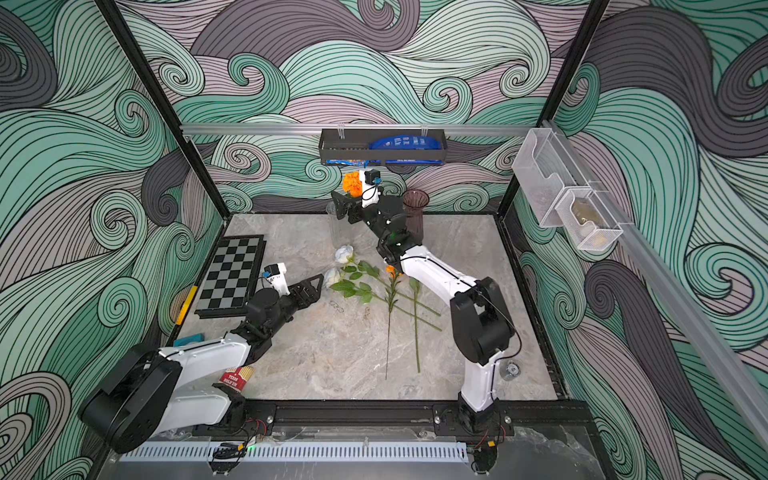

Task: Arrange the flowers in different vases according to their colors
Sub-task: Insert the flower into the vase, then pick up the flower at the center of the board.

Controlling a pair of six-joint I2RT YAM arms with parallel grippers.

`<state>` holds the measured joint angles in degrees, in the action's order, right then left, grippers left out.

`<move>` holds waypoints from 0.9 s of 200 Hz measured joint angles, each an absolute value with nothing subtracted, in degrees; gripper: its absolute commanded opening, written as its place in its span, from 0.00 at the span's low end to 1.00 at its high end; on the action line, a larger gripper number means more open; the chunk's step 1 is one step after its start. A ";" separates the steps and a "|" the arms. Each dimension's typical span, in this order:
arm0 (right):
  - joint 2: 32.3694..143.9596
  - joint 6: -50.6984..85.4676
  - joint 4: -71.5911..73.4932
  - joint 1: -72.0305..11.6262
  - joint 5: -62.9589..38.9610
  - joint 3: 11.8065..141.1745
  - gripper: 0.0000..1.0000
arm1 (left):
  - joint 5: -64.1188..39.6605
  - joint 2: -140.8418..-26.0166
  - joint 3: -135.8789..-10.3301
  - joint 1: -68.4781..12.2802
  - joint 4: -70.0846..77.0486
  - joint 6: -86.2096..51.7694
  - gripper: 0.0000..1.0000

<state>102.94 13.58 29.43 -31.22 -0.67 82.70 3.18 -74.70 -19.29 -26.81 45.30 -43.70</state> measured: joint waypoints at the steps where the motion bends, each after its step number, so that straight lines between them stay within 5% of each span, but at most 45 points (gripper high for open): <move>1: 102.45 13.69 29.28 -31.22 -0.67 82.26 1.00 | 3.20 -74.78 -19.29 -26.83 45.32 -43.75 0.99; 73: 77.10 14.50 12.69 -31.22 2.55 50.06 1.00 | 10.94 -81.97 -28.64 -41.65 37.26 -44.80 0.98; 105: 73.28 14.39 9.06 -31.16 7.57 46.92 1.00 | 3.27 -91.00 -40.12 -42.72 33.76 -42.17 0.98; 150: 73.28 19.35 1.06 -27.86 14.22 46.06 1.00 | -2.85 -91.11 -37.98 -42.74 32.49 -40.21 0.99; 180: 73.87 21.47 -1.91 -24.38 12.62 46.19 0.74 | -2.00 -86.39 -34.98 -42.78 32.12 -38.72 0.99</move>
<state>73.87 21.47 -1.91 -24.38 12.62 46.19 -2.00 -86.39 -34.98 -42.78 32.12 -38.72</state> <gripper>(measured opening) 0.842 0.986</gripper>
